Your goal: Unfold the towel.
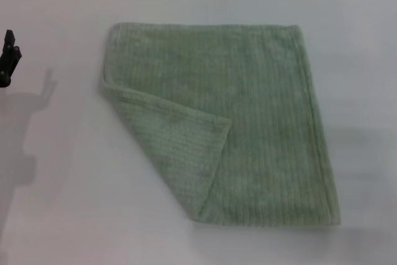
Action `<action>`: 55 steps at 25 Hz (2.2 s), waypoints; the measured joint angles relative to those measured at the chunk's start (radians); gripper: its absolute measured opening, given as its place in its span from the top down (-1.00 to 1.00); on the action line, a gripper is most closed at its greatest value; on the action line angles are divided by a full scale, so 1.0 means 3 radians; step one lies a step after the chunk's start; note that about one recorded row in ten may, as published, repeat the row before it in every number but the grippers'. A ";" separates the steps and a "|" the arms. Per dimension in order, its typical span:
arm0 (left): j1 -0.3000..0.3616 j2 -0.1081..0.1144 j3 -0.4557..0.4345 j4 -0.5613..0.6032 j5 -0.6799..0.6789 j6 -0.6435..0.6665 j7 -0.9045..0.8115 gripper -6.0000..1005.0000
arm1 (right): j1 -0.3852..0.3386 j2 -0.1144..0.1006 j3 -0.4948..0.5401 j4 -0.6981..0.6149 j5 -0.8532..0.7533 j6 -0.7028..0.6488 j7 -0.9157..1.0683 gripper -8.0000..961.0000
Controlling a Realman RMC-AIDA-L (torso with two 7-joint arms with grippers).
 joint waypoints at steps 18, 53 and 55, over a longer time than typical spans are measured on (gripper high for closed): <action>-0.0026 0.0005 0.0000 0.0000 0.0000 -0.0015 0.0000 -0.71 | 0.0022 0.0000 0.0000 0.0034 0.0000 0.0025 -0.0006 -0.56; -0.0284 -0.0019 0.0066 -0.0210 0.0000 -0.0130 -0.0078 -0.71 | 0.0608 -0.0739 0.1562 0.3173 -0.1003 0.5679 -0.0030 -0.39; -0.0340 -0.0021 0.0147 -0.0219 -0.0001 -0.0170 -0.0086 -0.71 | 0.0732 -0.0619 0.1929 0.3369 -0.1171 0.6603 -0.0115 -0.38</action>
